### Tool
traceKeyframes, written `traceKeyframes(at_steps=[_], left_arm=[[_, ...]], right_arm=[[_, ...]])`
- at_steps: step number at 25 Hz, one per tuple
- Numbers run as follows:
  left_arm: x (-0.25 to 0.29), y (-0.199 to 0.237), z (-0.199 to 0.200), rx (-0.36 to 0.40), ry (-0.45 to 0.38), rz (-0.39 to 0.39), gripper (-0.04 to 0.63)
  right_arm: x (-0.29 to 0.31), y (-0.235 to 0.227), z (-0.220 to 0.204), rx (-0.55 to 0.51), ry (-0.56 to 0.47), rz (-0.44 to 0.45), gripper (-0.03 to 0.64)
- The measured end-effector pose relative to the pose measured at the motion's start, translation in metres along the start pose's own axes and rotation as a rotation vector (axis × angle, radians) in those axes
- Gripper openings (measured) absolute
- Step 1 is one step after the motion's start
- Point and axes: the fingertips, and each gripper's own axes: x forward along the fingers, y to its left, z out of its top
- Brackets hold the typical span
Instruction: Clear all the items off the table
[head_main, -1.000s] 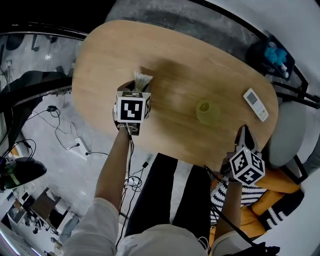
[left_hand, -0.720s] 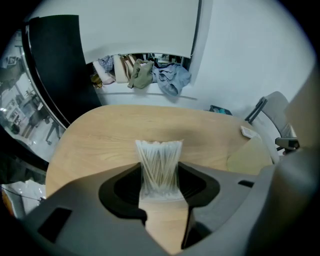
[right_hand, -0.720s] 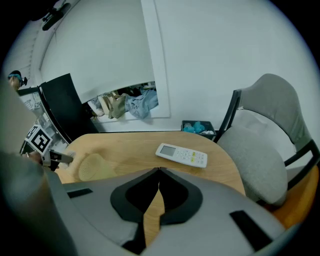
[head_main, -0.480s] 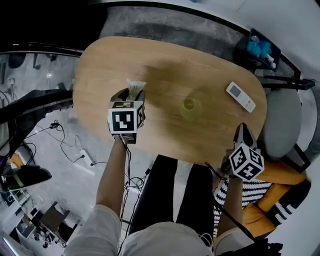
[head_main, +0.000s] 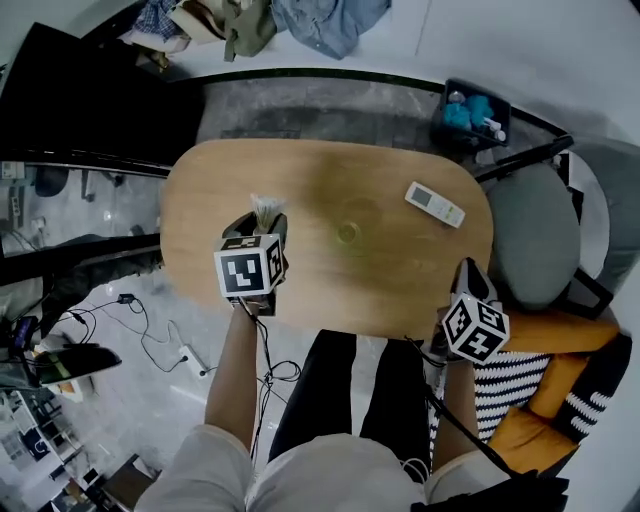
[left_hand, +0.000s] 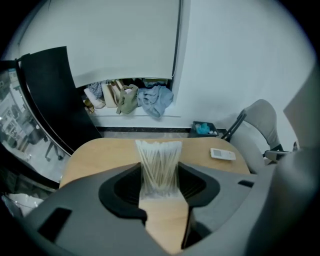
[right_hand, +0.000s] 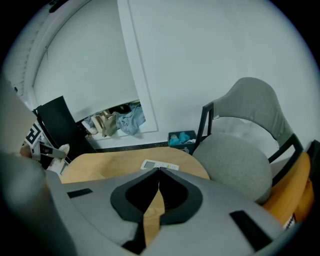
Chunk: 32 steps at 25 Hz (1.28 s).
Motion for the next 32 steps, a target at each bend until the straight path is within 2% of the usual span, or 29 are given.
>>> traceKeyframes(at_steps=[6, 13, 18, 23, 29, 32], left_arm=[[-0.02, -0.066, 0.016, 0.026, -0.023, -0.066, 0.206], [-0.018, -0.19, 0.014, 0.204, -0.013, -0.218, 0.206], [0.035, -0.302, 0.022, 0.303, 0.017, -0.291, 0.206], [0.071, -0.385, 0.005, 0.413, 0.048, -0.364, 0.206], [0.101, -0.454, -0.027, 0.516, 0.084, -0.406, 0.206], [0.118, -0.481, -0.04, 0.537, 0.104, -0.417, 0.206]], right_arm=[[-0.034, -0.042, 0.009, 0.095, -0.048, -0.052, 0.023], [-0.083, -0.121, -0.016, 0.23, -0.086, -0.174, 0.024], [-0.055, -0.197, -0.019, 0.243, -0.069, -0.21, 0.023], [-0.04, -0.243, -0.037, 0.3, -0.078, -0.227, 0.025], [-0.027, -0.284, -0.054, 0.318, -0.065, -0.225, 0.025], [-0.016, -0.302, -0.062, 0.32, -0.059, -0.217, 0.025]])
